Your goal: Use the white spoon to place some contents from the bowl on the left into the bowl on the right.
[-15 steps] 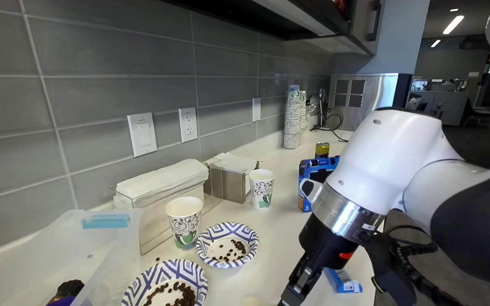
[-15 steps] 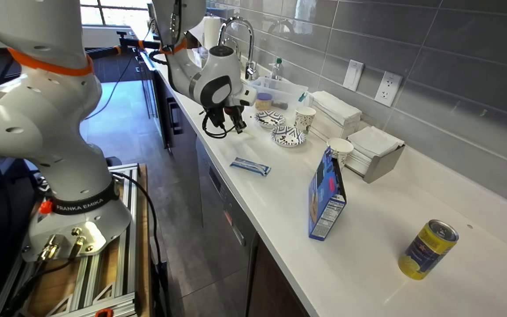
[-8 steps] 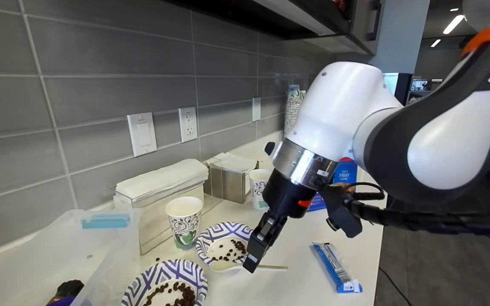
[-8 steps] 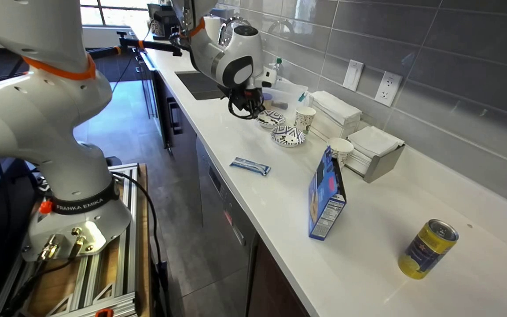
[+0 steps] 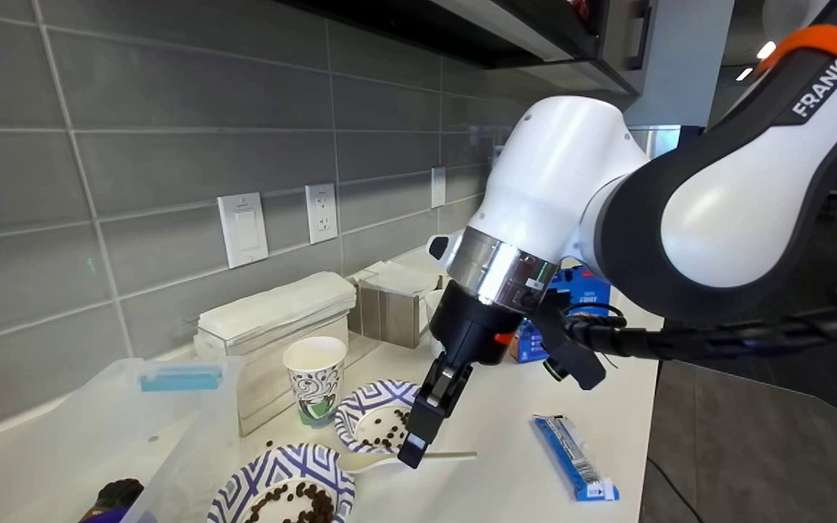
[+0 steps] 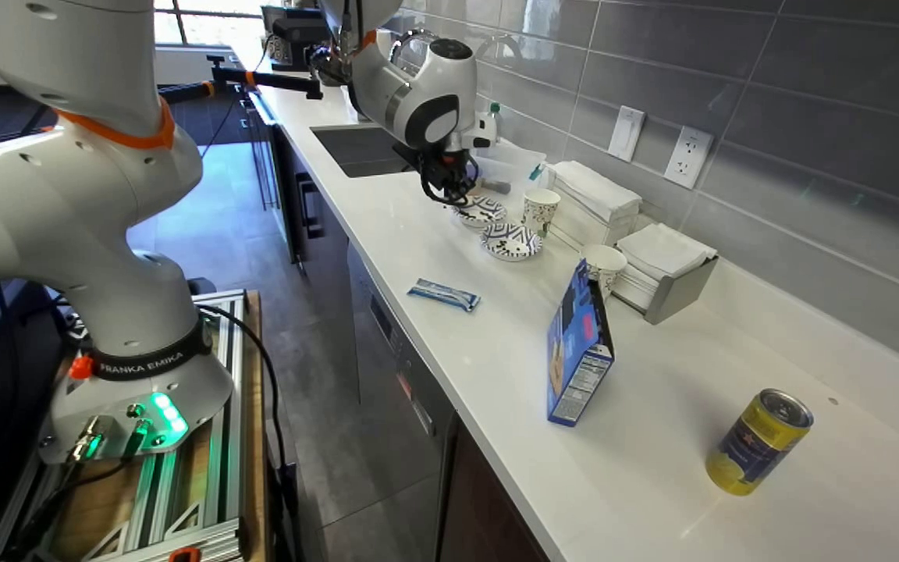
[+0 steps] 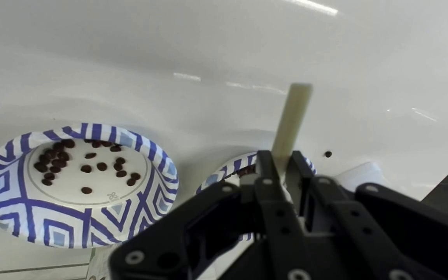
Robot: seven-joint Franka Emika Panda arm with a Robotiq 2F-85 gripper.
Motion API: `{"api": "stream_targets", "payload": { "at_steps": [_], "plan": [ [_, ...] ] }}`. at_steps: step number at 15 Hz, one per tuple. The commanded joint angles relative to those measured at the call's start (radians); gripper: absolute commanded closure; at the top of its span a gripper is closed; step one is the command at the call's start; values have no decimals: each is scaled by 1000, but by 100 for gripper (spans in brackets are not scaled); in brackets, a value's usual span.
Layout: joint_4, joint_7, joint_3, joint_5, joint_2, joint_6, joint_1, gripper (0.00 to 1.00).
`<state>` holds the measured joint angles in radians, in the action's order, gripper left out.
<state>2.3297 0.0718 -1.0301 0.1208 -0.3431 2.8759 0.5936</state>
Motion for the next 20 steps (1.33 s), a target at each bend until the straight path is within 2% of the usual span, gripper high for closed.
{"api": "stream_targets", "payload": {
  "at_steps": [1, 4, 5, 11, 15, 20],
  "plan": [
    [-23, -4, 28, 24, -25, 3, -31, 97],
    [-66, 4, 65, 32, -69, 0, -76, 97],
    [-80, -89, 155, -97, -47, 10, -179, 97],
    [-210, -165, 315, -257, -166, 5, -386, 97],
    [-295, -166, 372, -327, -236, 0, -475, 97],
    [-381, -160, 398, -377, -309, -9, -530, 97]
  ]
}}
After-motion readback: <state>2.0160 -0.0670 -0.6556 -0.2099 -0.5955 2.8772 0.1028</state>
